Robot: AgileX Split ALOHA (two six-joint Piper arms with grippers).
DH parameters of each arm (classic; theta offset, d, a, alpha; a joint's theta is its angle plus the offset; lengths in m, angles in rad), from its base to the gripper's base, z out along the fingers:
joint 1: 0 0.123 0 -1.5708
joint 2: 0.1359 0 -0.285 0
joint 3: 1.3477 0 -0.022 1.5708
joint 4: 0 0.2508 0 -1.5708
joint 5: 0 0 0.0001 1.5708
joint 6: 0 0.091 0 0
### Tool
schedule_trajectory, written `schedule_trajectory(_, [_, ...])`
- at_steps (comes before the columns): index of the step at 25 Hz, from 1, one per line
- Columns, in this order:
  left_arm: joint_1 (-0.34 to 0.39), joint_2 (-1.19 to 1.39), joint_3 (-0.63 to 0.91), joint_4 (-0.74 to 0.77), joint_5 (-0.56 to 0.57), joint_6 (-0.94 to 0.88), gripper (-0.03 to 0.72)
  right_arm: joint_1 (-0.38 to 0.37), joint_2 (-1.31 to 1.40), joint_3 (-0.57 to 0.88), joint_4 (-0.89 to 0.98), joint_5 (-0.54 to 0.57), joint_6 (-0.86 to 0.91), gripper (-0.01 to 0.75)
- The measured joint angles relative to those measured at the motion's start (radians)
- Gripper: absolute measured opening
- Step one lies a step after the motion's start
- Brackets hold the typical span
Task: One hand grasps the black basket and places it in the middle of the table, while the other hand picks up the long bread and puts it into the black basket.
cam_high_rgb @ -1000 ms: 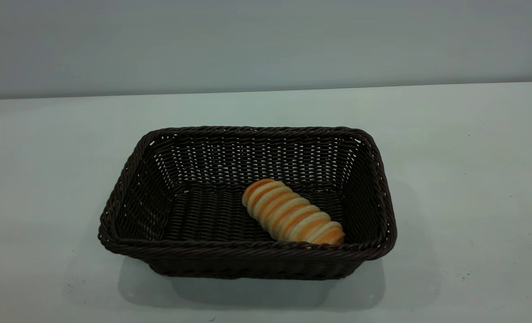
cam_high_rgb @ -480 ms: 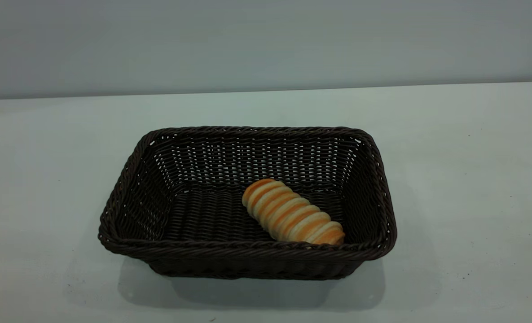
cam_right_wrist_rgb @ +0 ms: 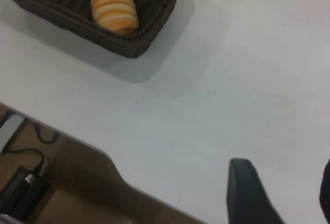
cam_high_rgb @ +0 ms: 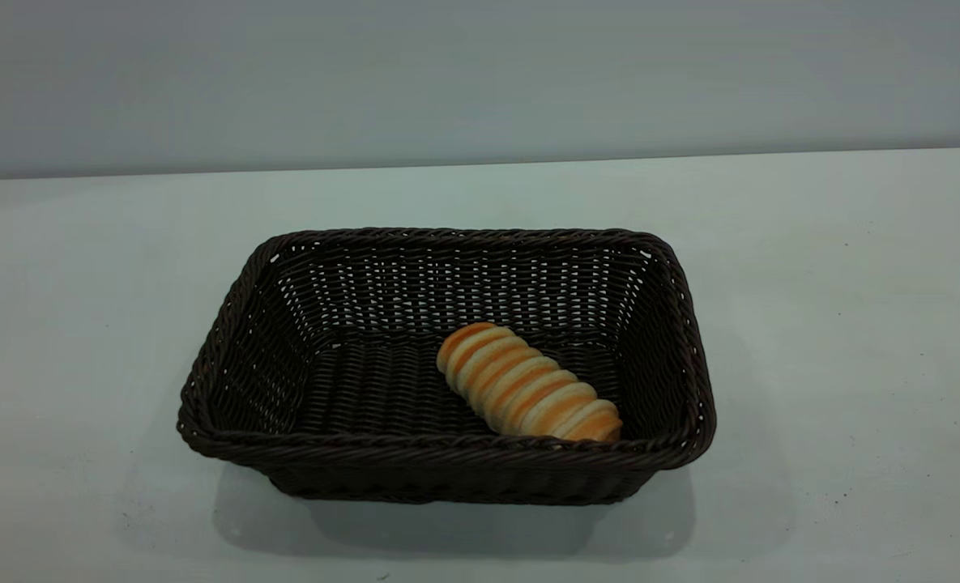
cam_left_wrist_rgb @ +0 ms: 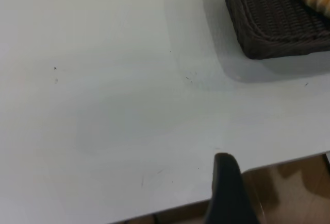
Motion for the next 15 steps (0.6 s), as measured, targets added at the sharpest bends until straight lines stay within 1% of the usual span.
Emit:
schedule_trajectory(13, [0.000,-0.004,0.000,0.000,0.000,0.000,0.544,0.000,0.000,0.000,0.000,0.000,0.000,0.325])
schedule_trajectory(15, [0.006,-0.018,0.000,0.000,0.000,0.000,0.544,-0.021,0.000,0.000,0.000,0.000,0.000,0.325])
